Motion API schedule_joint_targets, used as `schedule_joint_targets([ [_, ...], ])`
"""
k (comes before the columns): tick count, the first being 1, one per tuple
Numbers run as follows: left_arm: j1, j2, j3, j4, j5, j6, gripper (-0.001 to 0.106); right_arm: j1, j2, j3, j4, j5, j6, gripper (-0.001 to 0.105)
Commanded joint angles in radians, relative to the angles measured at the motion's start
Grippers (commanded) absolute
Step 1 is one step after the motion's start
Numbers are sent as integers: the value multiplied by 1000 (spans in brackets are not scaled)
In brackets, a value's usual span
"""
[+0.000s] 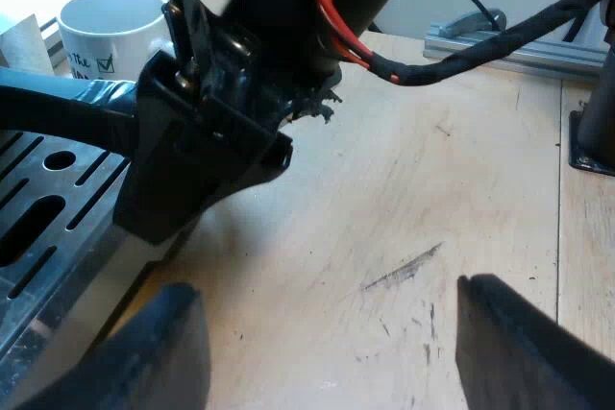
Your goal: Grind coffee beans and then tamp
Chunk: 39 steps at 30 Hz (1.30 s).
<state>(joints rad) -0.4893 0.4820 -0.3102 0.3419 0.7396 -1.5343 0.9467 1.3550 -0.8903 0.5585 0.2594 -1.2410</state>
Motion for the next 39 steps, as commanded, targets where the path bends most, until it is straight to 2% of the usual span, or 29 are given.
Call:
schedule_joint_targets([
  [1,-6,-9,-9,-3,16,-12,58,-3,-3,0,-1,-3,-8,35],
  [9,-6,-9,-9,-3,16,-12,58,-1,-3,0,-1,-3,-12,0],
  [27,-6,-9,-9,-3,16,-12,58,1,-9,0,-1,-3,-12,0],
  [39,-6,-9,-9,-3,16,-12,58,1,-57,0,85,13,-12,0],
])
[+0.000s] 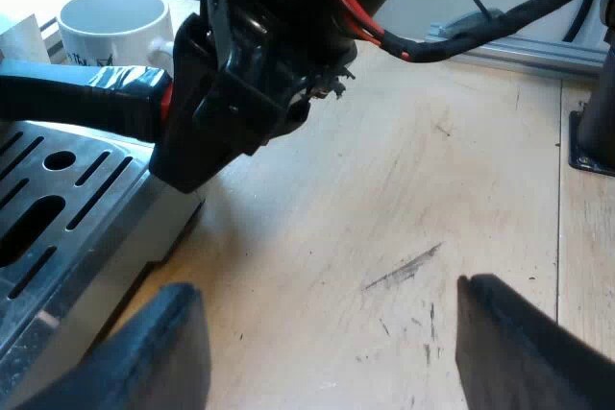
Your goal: Grind coffee beans and then tamp
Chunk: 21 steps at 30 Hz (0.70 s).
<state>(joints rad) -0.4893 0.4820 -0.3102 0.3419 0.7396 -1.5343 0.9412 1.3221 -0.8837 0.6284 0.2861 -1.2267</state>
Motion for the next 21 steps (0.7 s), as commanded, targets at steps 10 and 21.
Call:
schedule_joint_targets([
  [10,-6,-9,-9,-3,12,-12,58,88,-33,-6,53,53,5,0],
  [21,-6,-9,-9,-3,-57,-10,58,101,-44,-6,89,69,57,0],
])
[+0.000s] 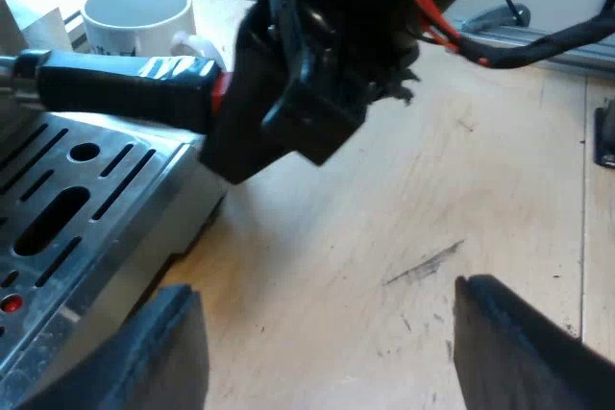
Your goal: Grind coffee beans and then tamp
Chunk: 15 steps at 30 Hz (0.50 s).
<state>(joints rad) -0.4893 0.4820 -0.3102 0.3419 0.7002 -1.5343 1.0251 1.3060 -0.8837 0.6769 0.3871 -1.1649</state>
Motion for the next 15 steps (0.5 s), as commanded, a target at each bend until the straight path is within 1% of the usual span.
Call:
schedule_joint_targets([
  [1,-6,-9,-9,-6,-18,-10,58,17,-33,-6,51,-32,-4,0],
  [4,-6,-9,-9,-14,-39,-10,58,17,-47,-6,70,-32,-4,0],
  [12,-6,-9,-9,-86,-45,-10,58,17,-87,-6,107,-32,-4,0],
  [15,-6,-9,-9,-84,-47,-10,58,17,-104,-6,133,-29,-4,0],
])
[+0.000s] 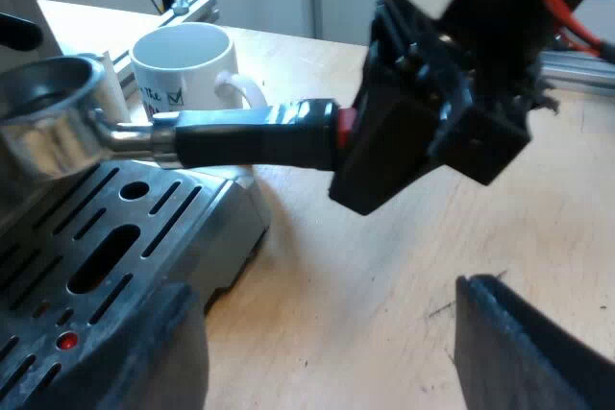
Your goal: Grind coffee beans and then tamp
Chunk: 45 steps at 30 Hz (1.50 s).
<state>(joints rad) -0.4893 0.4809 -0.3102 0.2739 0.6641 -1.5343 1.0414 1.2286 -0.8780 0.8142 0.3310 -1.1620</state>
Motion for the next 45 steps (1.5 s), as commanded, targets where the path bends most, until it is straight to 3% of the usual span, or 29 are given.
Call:
schedule_joint_targets([
  [1,-6,-8,-9,-17,-11,-10,58,0,-32,-12,0,27,-7,0],
  [12,-6,-8,-9,-16,-10,-40,58,48,-91,-12,91,33,-24,0],
  [18,-6,-8,-9,-16,-10,-40,58,153,-134,1,110,84,28,0],
  [23,-6,-8,-9,-16,15,-101,58,194,-146,8,110,96,30,0],
  [28,-6,-26,-9,-10,25,-112,58,222,-164,16,110,110,26,0],
  [33,-6,-163,-9,5,24,-122,58,250,-238,66,104,107,27,0],
  [45,-6,-308,-9,163,13,-122,58,317,-330,137,102,107,-25,0],
])
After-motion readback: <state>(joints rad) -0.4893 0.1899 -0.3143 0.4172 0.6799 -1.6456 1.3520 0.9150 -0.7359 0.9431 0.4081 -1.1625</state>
